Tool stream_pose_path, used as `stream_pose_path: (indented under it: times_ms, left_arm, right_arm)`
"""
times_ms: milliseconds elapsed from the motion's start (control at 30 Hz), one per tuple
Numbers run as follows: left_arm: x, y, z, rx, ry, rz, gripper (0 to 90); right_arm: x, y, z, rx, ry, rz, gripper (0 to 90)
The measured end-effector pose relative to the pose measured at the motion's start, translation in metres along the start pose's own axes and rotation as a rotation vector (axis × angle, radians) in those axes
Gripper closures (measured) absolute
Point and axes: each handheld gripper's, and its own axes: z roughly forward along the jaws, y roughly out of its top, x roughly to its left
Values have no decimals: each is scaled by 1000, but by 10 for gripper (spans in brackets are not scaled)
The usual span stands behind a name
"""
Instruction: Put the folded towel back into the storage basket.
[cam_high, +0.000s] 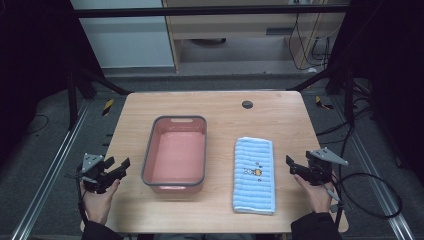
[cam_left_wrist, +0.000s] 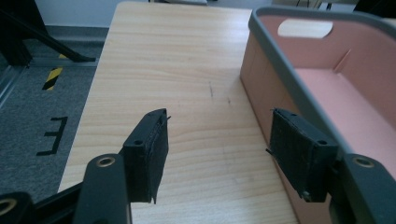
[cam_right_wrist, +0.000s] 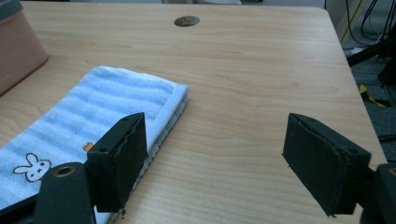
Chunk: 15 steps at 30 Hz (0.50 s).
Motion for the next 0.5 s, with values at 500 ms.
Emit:
stream_pose_path:
  times_ms: [500]
  left_arm:
    - [-27, 15, -19, -66, -71, 36, 352]
  right_arm:
    - [13, 9, 1, 36, 64, -35, 237]
